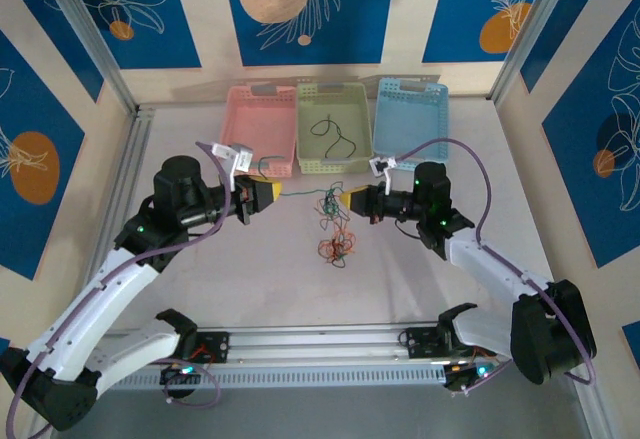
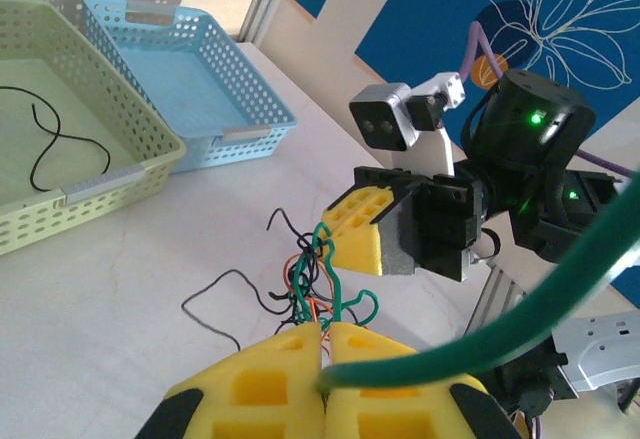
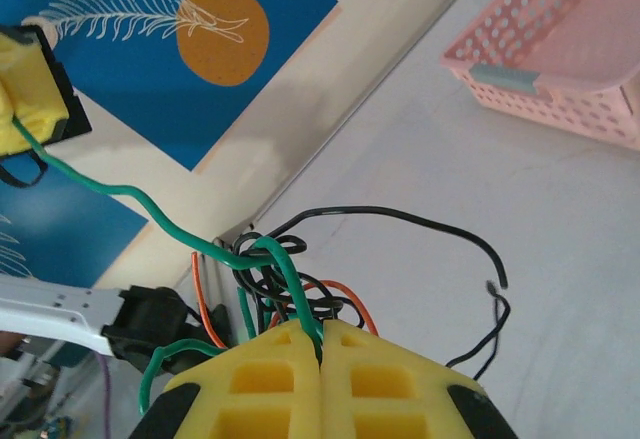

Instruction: Untangle the cables

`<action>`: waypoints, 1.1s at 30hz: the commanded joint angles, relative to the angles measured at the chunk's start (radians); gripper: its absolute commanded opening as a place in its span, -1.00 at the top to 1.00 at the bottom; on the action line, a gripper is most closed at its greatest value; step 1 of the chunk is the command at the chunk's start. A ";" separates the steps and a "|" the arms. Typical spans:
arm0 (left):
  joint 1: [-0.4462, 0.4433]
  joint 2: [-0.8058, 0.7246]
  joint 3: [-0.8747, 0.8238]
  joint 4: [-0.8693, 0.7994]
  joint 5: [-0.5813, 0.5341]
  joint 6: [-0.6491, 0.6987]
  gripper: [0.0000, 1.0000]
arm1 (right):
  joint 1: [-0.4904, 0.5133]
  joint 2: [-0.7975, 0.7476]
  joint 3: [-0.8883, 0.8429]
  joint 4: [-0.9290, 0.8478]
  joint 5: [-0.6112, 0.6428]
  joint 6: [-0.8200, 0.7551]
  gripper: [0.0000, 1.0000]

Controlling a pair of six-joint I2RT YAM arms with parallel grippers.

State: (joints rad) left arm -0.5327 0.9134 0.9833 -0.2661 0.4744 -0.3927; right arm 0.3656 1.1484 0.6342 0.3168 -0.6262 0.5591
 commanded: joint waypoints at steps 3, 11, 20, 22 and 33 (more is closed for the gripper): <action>0.004 -0.015 0.003 0.067 0.054 0.011 1.00 | -0.035 0.016 0.054 -0.161 0.041 0.141 1.00; 0.004 -0.080 0.013 0.018 0.031 0.017 1.00 | -0.063 0.021 0.060 -0.252 0.144 0.128 1.00; 0.005 -0.199 0.079 -0.043 0.017 0.011 1.00 | -0.173 0.033 -0.024 -0.237 0.182 0.176 1.00; 0.005 -0.205 0.081 -0.048 0.015 0.014 1.00 | -0.175 0.030 -0.030 -0.228 0.184 0.171 1.00; 0.004 -0.209 0.100 -0.090 -0.059 0.055 1.00 | -0.191 -0.012 -0.032 -0.317 0.268 0.100 1.00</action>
State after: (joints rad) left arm -0.5343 0.7692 0.9863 -0.3946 0.4416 -0.3740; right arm 0.2462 1.1332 0.6384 0.1577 -0.6090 0.6811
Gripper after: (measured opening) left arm 0.065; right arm 0.059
